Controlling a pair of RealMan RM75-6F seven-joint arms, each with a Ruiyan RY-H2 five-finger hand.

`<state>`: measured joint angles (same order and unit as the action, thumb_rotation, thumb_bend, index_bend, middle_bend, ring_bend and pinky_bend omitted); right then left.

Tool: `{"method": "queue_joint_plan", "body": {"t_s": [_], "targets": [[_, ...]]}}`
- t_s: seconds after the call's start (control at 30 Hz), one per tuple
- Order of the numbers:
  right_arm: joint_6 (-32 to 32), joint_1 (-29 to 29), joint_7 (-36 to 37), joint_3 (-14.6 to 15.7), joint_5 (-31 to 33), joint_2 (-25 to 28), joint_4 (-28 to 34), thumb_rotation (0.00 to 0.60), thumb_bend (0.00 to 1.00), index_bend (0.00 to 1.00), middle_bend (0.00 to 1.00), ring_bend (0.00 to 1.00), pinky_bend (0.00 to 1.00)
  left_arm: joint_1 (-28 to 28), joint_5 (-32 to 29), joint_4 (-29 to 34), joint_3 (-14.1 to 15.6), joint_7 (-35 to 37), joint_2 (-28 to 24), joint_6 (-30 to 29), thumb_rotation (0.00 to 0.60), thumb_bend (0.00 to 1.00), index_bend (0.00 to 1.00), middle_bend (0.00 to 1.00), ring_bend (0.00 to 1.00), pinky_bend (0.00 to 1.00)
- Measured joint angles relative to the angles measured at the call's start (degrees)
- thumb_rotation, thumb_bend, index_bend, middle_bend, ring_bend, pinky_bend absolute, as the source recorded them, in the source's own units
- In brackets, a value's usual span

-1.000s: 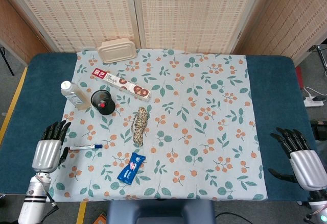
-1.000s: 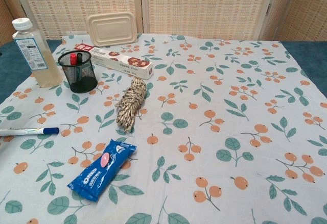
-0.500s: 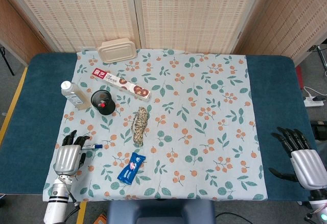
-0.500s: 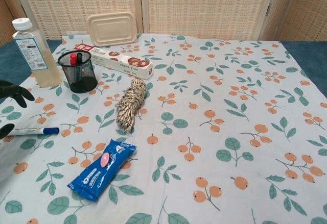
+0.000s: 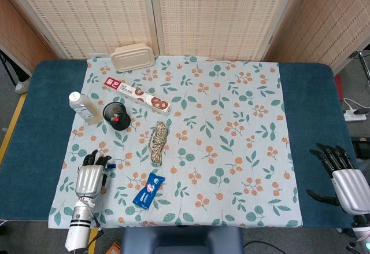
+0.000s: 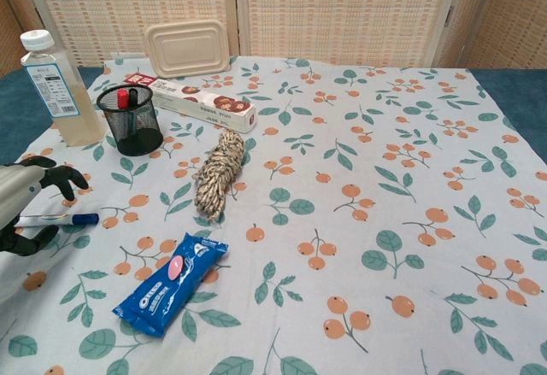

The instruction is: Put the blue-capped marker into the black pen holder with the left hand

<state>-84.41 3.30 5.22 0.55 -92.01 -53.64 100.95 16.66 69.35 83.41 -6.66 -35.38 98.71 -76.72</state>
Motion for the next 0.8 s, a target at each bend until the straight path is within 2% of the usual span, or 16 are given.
{"method": "queue_joint_plan", "body": {"t_s": [0.33,0.57,0.8], "targets": [[0.64,0.16,0.03,-0.28,1.02,-0.10,-0.27,0.600,0.00,0.16,0.06,0.08,0.01,1.18,-1.82,-4.10,-0.72,0.22,2.13,1.63,0.600,0.40,0.30,0.33,0.08,0.15],[0.97,0.24,-0.14,-0.40,1.48,-0.20,-0.39,0.600,0.00,0.17,0.06,0.08,0.02,1.47,-1.95,-6.15,-1.01,1.23,3.00,1.56,0.600,0.40,0.36,0.41,0.10,0.15],[0.94,0.21,-0.19,-0.48,1.59,-0.23,-0.46,0.600,0.00,0.17,0.06,0.08,0.03,1.79,-1.56,-8.01,-0.93,1.90,3.89,1.50,0.600,0.40,0.36,0.39,0.10,0.16]]}}
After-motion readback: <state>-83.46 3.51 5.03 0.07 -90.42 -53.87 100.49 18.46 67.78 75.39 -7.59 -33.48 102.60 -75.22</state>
